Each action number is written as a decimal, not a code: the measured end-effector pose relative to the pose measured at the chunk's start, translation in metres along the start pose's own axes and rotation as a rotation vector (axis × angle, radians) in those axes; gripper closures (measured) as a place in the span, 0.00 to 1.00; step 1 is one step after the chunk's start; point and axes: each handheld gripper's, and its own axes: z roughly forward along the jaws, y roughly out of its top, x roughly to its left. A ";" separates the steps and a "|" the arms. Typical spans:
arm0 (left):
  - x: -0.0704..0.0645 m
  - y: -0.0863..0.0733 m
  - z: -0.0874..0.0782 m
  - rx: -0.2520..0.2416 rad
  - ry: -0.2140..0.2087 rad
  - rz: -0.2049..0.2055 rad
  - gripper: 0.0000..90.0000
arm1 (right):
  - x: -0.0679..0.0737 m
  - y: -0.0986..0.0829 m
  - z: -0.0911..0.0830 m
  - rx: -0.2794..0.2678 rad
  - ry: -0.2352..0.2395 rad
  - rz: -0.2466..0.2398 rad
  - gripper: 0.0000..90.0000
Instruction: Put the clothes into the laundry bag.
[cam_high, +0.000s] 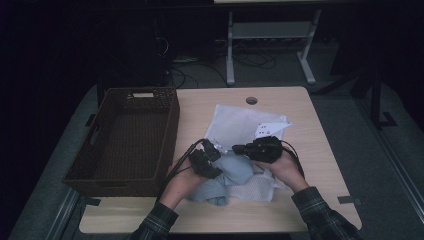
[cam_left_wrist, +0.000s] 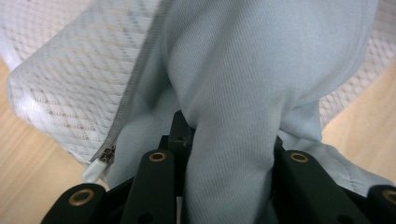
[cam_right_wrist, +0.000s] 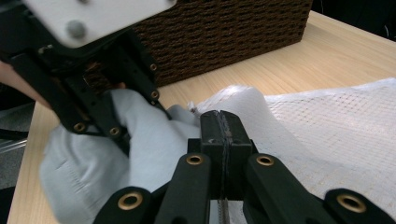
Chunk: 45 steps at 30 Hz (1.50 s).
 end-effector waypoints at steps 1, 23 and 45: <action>0.002 0.000 0.000 0.001 0.009 -0.005 0.76 | 0.000 0.000 0.000 0.001 0.000 0.000 0.99; 0.012 0.015 0.010 -0.017 0.053 -0.069 0.76 | 0.000 0.004 0.002 -0.019 -0.010 0.003 0.99; 0.017 0.038 0.020 -0.107 0.046 -0.231 0.75 | -0.002 0.008 -0.004 -0.051 -0.026 0.016 0.99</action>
